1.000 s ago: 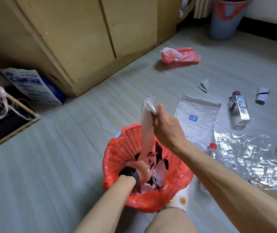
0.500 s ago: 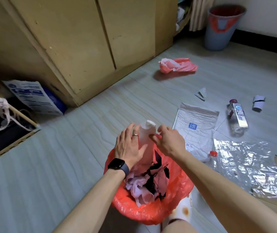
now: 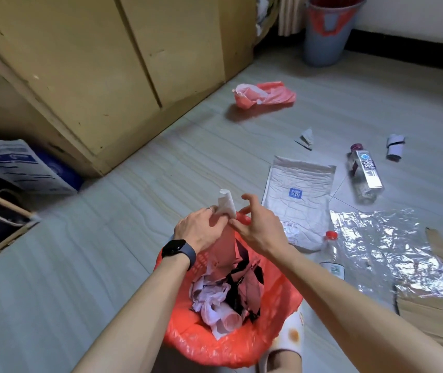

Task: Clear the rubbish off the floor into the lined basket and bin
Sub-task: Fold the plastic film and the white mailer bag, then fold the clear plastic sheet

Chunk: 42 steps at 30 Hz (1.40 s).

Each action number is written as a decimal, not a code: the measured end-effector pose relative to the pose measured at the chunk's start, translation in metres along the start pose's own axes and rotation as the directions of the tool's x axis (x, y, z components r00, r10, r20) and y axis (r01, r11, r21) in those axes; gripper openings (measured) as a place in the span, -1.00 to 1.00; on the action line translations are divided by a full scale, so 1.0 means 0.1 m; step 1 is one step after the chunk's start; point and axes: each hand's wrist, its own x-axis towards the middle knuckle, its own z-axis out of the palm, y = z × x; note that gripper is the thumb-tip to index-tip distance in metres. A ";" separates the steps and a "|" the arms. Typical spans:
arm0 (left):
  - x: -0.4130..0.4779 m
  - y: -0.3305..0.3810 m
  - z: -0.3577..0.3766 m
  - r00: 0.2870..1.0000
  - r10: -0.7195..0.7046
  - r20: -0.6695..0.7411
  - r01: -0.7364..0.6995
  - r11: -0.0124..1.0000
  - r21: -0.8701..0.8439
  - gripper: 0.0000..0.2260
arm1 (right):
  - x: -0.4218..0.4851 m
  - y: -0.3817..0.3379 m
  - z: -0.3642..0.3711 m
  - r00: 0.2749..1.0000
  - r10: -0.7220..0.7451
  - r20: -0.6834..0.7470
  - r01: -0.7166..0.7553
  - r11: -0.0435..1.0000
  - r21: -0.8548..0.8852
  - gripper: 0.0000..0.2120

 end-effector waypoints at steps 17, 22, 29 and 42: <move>-0.65 -0.25 -0.21 0.982 -0.190 0.022 0.190 0.982 0.003 -0.27 | -0.66 0.27 -0.14 0.977 0.200 0.076 -0.181 0.962 -0.207 -0.88; -0.67 -0.39 -0.24 0.945 -0.326 -0.014 0.326 0.945 0.023 -0.29 | -0.19 0.08 -0.17 0.964 0.263 0.037 -0.264 0.964 0.022 -0.63; -0.58 -0.16 -0.47 0.938 -0.348 -0.005 0.347 0.937 0.038 -0.35 | -0.20 -0.02 -0.43 0.984 0.156 0.088 -0.162 0.984 0.068 -0.54; -0.34 2.21 -0.55 0.924 0.376 0.068 -0.380 0.923 0.065 -0.57 | -0.87 0.74 -2.69 0.989 0.100 0.105 -0.031 0.854 -0.519 -0.62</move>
